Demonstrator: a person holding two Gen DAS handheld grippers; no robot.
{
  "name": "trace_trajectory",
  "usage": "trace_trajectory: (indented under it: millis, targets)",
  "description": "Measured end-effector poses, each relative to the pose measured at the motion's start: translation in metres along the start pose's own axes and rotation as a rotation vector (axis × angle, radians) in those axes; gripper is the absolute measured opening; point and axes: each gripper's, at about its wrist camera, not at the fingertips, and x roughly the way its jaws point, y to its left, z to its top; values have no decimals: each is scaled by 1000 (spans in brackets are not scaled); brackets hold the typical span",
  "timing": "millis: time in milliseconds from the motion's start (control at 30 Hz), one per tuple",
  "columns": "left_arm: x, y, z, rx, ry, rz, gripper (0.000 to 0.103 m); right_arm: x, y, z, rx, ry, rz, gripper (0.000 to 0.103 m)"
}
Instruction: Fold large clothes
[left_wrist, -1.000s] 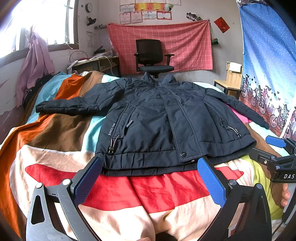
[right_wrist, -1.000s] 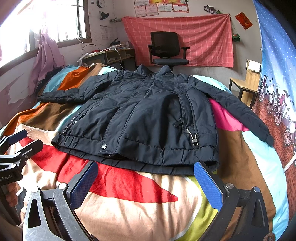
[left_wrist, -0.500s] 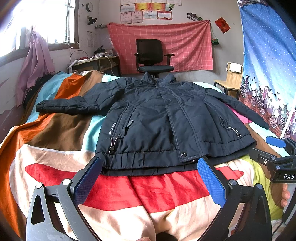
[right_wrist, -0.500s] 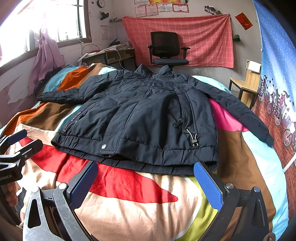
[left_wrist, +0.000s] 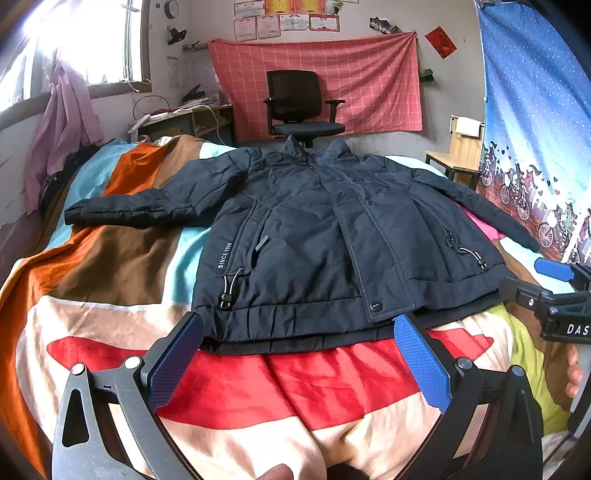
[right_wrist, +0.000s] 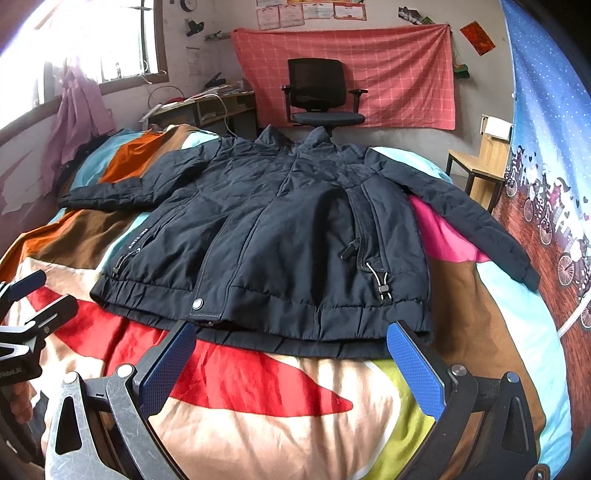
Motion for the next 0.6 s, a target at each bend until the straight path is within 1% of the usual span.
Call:
trace_trajectory:
  millis: [200,300,433,533,600]
  targets:
    - [1,8,0,-22,8,-11,101,2,-2,4,20,-2,-39,103]
    - [3,11,1,-13,21,-13,101,5,-3,7,21,-2,-60,103]
    - [11,17,15,34,65,-26,101,13,-9,14,37,11,-81,103]
    - [17,21,38,111,94,-42,101,25,-20,29,82,56,-68,103]
    - [21,25,53,158,100,-38,101,31,-29,41,105,67,-64,103]
